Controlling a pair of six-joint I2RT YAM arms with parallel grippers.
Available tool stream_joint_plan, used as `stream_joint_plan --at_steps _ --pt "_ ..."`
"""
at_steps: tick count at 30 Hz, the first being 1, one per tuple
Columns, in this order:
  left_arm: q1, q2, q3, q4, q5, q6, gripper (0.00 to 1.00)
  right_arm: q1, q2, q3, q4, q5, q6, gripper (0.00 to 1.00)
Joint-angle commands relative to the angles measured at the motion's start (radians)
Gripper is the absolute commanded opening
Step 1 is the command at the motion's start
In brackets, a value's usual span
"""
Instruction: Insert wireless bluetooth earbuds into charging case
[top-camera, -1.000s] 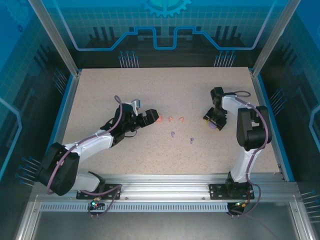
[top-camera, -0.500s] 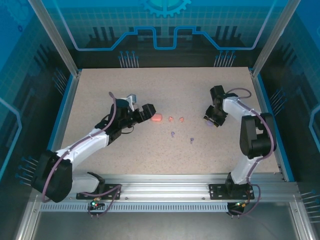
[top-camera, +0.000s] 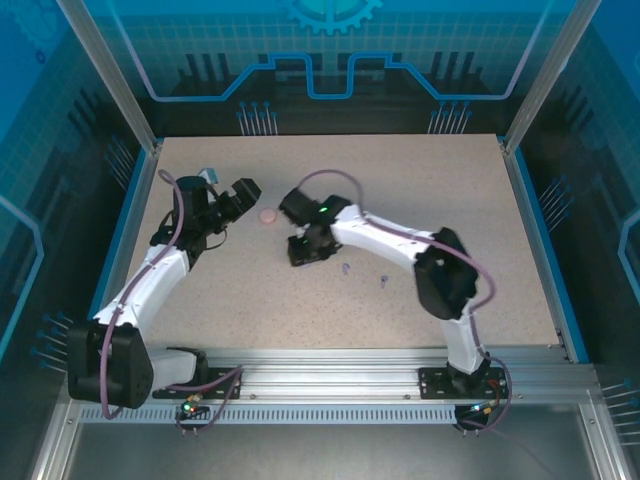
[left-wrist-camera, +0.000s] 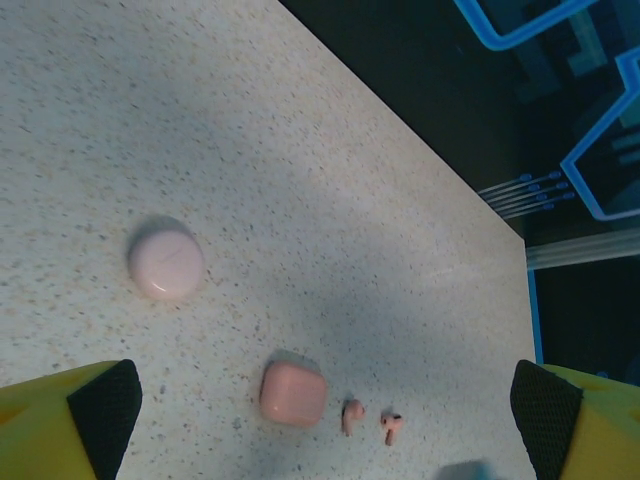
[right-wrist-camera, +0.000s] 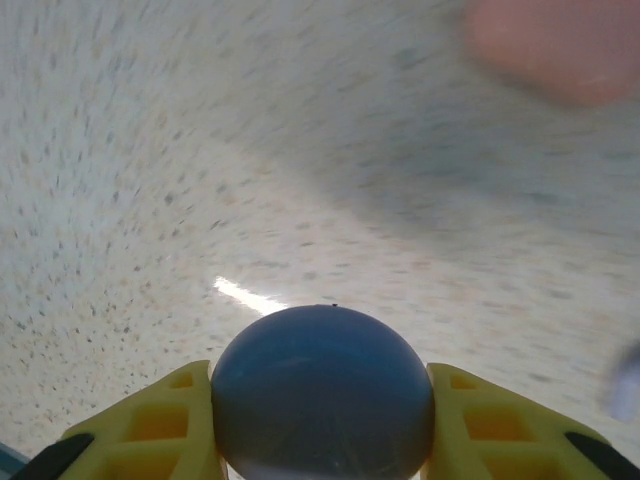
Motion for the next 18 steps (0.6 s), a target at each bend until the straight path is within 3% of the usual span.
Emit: stream_joint_plan --at_steps 1,7,11,14,18 --pt "0.018 -0.04 0.025 -0.044 0.046 0.004 0.99 0.04 0.107 0.082 -0.166 0.026 -0.1 0.26" --pt "0.021 -0.057 0.004 -0.021 0.065 -0.018 0.99 0.059 0.206 0.159 -0.223 0.048 -0.158 0.33" --pt "0.02 -0.062 -0.007 0.002 0.075 -0.035 0.99 0.055 0.228 0.202 -0.246 0.04 -0.171 0.58" --pt "0.02 -0.058 -0.004 0.002 0.084 -0.036 0.99 0.036 0.178 0.229 -0.239 0.03 -0.15 0.65" --pt "0.02 -0.056 0.011 -0.014 0.083 -0.028 0.99 -0.015 0.07 0.257 -0.218 -0.007 -0.094 0.68"
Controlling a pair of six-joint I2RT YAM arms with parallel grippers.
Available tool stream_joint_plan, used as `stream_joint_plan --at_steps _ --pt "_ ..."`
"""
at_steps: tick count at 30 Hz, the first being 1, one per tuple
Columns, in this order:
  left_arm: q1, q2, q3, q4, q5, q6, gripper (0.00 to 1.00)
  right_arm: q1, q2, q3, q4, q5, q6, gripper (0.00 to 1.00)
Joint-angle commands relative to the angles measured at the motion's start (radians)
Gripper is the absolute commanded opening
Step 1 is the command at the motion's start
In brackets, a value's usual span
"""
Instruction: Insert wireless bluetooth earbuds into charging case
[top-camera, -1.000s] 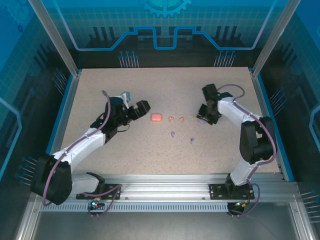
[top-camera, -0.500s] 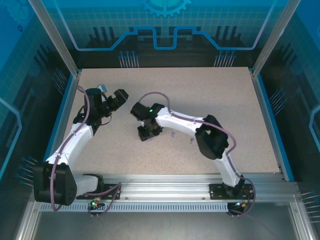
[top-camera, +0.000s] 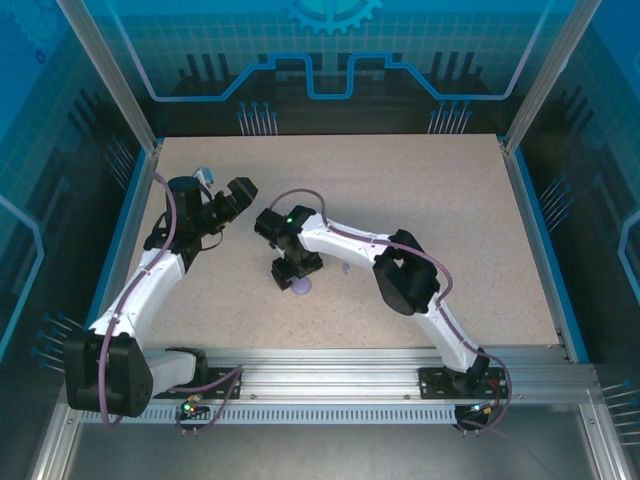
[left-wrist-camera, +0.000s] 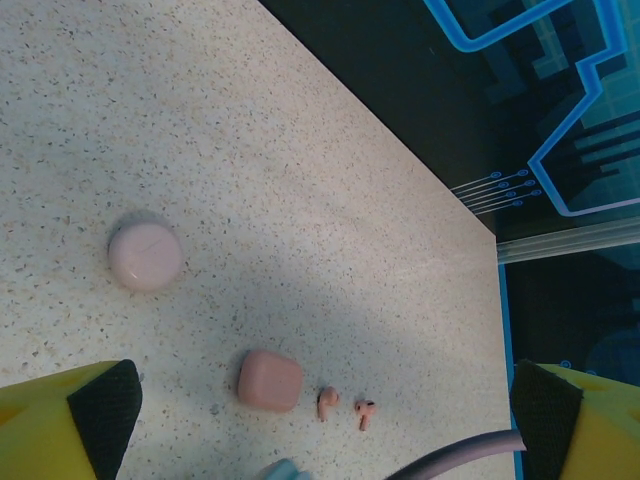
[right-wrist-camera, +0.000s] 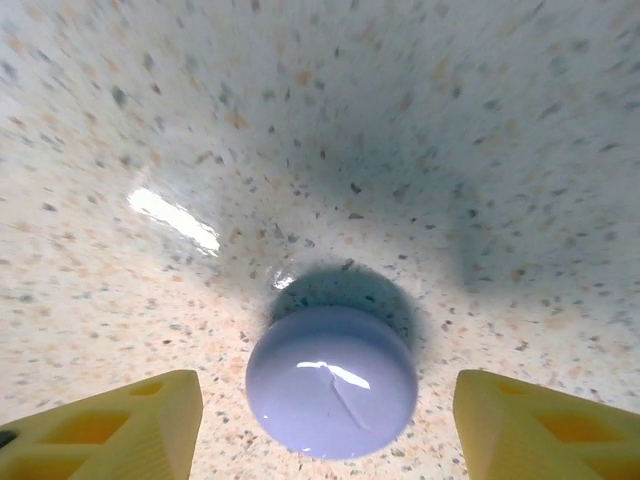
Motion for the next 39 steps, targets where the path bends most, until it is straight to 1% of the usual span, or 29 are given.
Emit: stream_joint_plan --at_steps 1,5,9,13,14,17,20,25,31,39 --pt "0.008 -0.017 0.011 -0.005 0.024 -0.008 0.99 -0.063 -0.14 0.044 -0.017 -0.026 0.05 0.68" --pt "0.011 -0.019 0.023 -0.04 0.015 0.004 0.99 -0.093 -0.192 0.004 -0.043 -0.002 0.168 0.69" --pt "0.013 -0.022 0.02 -0.073 -0.008 0.005 0.99 -0.096 -0.225 -0.116 0.015 -0.062 0.41 0.7" --pt "0.016 -0.019 0.02 -0.096 -0.027 0.005 0.99 -0.063 -0.232 -0.199 0.083 -0.07 0.644 0.71" --pt "0.016 -0.016 0.019 -0.1 -0.028 0.005 0.99 -0.051 -0.227 -0.204 0.091 -0.071 0.696 0.73" --pt "0.017 -0.01 0.014 -0.102 -0.031 0.0 0.99 -0.027 -0.185 -0.189 0.097 -0.083 0.802 0.74" --pt "0.019 -0.016 -0.005 -0.089 -0.033 -0.012 0.99 -0.014 -0.132 -0.154 0.074 -0.081 0.856 0.74" --pt "0.02 -0.026 -0.031 -0.07 -0.028 -0.03 0.99 -0.005 -0.056 -0.118 0.052 -0.096 0.899 0.74" --pt "0.019 -0.049 -0.058 -0.053 -0.024 -0.047 0.99 -0.004 -0.003 -0.083 0.034 -0.079 0.908 0.74" --pt "0.019 -0.058 -0.066 -0.036 -0.02 -0.056 0.99 -0.003 0.041 -0.043 0.009 -0.088 0.904 0.72"
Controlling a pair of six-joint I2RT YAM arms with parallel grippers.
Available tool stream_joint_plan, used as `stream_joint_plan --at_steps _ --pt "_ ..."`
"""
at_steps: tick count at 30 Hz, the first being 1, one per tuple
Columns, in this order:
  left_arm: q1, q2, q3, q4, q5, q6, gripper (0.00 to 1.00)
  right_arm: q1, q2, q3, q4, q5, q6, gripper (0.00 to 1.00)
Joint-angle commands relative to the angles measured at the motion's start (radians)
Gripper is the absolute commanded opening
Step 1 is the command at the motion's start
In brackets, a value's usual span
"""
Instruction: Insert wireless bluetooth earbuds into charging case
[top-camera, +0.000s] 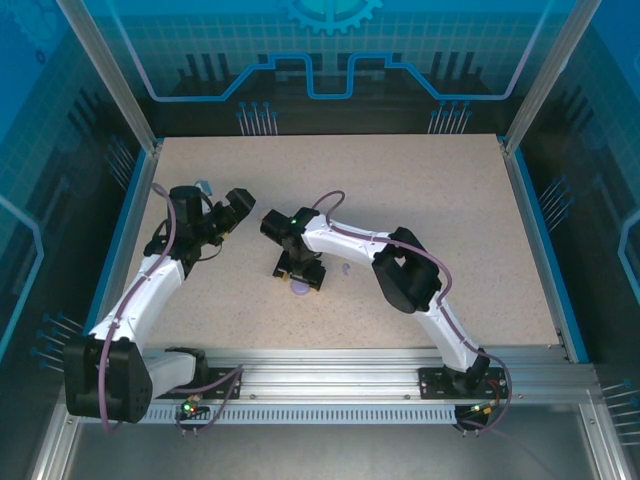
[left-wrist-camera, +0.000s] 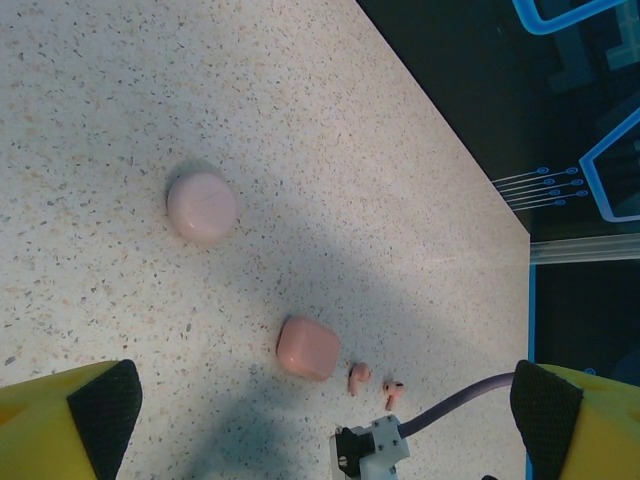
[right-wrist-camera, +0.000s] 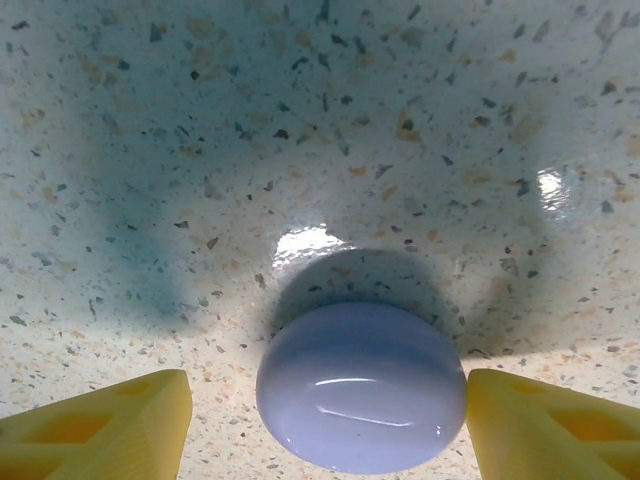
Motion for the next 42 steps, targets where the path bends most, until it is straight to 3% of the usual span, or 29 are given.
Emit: stream_joint_plan --at_steps 1,23,27,34,42 --pt "0.012 -0.028 -0.007 0.025 0.003 -0.011 0.99 0.008 0.023 0.026 -0.047 -0.005 0.021 0.72" --pt "0.011 -0.028 -0.014 0.044 0.016 -0.022 0.99 0.025 0.049 -0.036 -0.031 -0.016 0.032 0.68" --pt "0.013 -0.034 -0.019 0.042 0.026 -0.017 0.99 0.014 0.051 -0.036 -0.02 -0.009 0.016 0.61" --pt "0.011 -0.09 -0.078 0.041 0.078 -0.012 0.99 -0.001 0.038 -0.007 0.012 0.003 -0.045 0.35" --pt "0.011 -0.196 -0.249 0.101 0.211 -0.068 0.99 -0.041 -0.092 -0.073 0.073 0.029 -0.021 0.33"
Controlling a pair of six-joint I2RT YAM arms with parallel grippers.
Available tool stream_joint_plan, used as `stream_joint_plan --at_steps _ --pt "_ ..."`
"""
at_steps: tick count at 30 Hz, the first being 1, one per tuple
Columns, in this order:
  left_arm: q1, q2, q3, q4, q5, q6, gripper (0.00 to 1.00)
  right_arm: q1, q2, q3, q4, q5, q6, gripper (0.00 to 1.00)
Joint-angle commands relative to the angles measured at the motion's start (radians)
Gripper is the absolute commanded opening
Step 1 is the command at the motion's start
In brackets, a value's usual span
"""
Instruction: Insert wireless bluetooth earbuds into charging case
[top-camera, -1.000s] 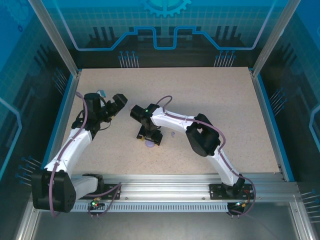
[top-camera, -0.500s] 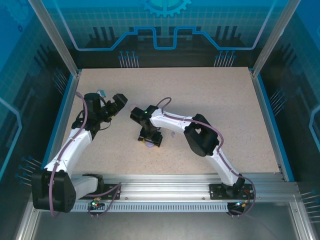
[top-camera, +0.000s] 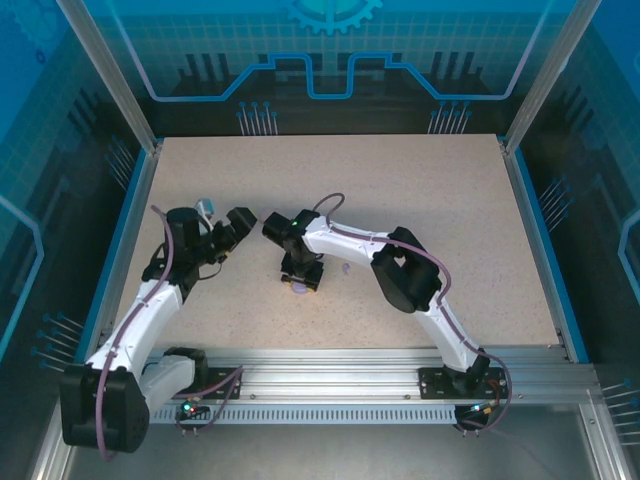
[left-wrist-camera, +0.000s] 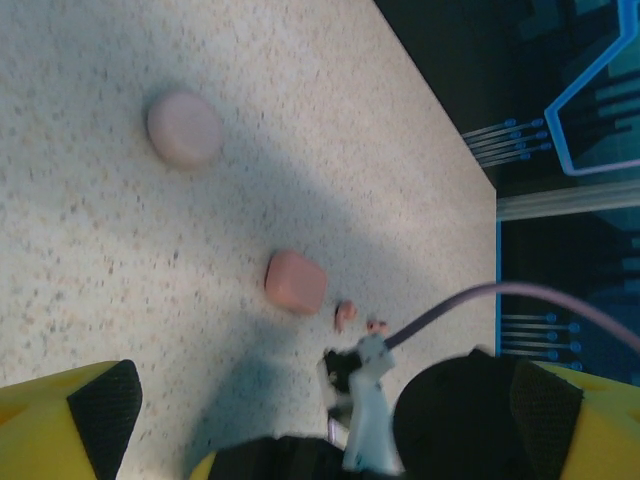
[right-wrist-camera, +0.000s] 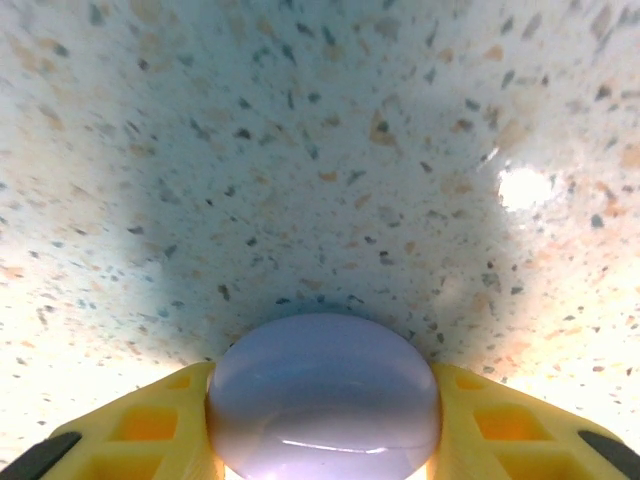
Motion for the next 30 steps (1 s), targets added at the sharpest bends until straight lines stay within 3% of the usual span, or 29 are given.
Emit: stream_joint_plan --at_steps 1,6,10,18,23,30 --pt "0.01 -0.045 -0.082 0.053 0.107 -0.053 0.99 -0.041 -0.096 -0.035 0.054 0.037 0.017 0.33" --pt "0.0 -0.098 -0.228 0.224 0.174 -0.133 0.99 -0.092 -0.154 -0.063 0.081 0.058 0.047 0.33" --pt "-0.065 -0.069 -0.291 0.336 0.176 -0.133 0.99 -0.129 -0.159 -0.039 0.085 0.051 0.055 0.34" --pt "-0.284 0.108 -0.359 0.609 0.021 -0.082 0.99 -0.173 -0.15 -0.02 0.119 -0.018 0.082 0.34" --pt "-0.343 0.248 -0.369 0.799 -0.041 -0.051 0.99 -0.174 -0.151 -0.029 0.13 -0.057 0.088 0.34" --pt "-0.393 0.347 -0.342 0.913 -0.12 -0.005 0.95 -0.162 -0.162 -0.051 0.162 -0.099 0.107 0.34"
